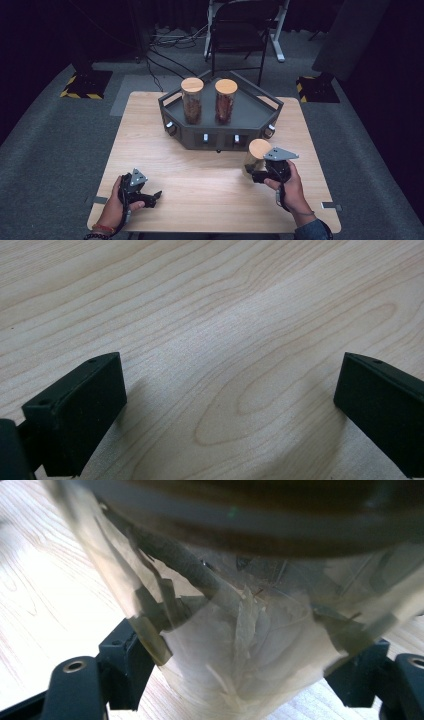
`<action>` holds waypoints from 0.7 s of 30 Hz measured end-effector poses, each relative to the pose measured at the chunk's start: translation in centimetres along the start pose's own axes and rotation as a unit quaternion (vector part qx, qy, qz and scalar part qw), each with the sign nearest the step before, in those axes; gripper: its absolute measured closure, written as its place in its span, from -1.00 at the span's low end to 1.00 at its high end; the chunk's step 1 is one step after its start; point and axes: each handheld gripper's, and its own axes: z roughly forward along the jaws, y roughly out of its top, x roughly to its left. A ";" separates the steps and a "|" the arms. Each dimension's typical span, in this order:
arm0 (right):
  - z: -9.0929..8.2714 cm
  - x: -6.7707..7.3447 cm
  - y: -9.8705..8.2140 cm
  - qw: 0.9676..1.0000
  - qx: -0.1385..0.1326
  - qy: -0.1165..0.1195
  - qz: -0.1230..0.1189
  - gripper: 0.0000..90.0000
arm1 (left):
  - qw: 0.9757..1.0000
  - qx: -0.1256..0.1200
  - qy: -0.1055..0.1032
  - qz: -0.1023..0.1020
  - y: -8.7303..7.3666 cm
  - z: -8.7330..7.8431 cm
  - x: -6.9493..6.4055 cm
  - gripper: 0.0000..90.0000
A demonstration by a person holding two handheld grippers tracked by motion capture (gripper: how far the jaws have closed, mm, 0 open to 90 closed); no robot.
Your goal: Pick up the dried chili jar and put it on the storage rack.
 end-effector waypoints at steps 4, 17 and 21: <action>-0.4 -0.1 0.5 1.000 0.001 -0.001 0.005 -0.46 | 1.000 0.000 0.000 0.000 0.0 0.0 0.0 -0.99; -2.6 -1.3 2.8 1.000 -0.009 -0.014 0.009 -0.46 | 1.000 0.000 0.000 0.000 0.0 0.0 0.0 -0.99; -3.3 -1.6 3.8 1.000 -0.014 -0.013 0.009 -0.46 | 1.000 0.000 0.000 0.000 0.0 0.0 0.0 -0.99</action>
